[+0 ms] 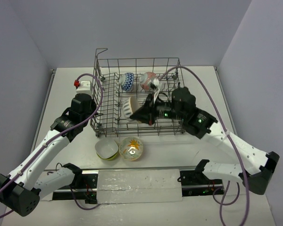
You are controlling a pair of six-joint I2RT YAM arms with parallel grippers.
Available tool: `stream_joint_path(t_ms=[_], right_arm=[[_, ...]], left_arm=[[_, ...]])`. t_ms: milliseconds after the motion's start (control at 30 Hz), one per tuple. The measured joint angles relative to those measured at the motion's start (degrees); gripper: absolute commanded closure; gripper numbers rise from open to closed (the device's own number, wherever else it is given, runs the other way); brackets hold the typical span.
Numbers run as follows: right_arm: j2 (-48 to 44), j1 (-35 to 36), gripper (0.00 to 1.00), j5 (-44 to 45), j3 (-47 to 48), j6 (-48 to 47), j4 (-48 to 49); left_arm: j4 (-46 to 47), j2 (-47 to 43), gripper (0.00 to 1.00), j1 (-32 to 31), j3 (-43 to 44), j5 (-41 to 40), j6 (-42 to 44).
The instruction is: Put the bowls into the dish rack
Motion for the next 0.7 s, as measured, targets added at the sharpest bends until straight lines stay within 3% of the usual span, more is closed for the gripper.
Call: stream_joint_path(t_ms=[200,433,600,700], right_arm=[[11.1,-13.6,1.00,-5.3,7.5,1.3,6.7],[18.9,-30.9,1.00,-11.4,8.5,3.5,8.5],[24.7,-40.1,1.00,-17.6,11.0,6.4,10.7],[29.8,-43.7,1.00,-23.5,12.3,11.3,17.5]], left_arm=[[0.0,0.0,1.00,0.0,0.0,0.0,0.0],[0.0,-0.1,1.00,0.0,0.0,0.1,0.0],[-0.1,-0.1,1.00,0.1,0.0,0.4,0.0],[-0.1,-0.1,1.00,0.1,0.0,0.4,0.1]])
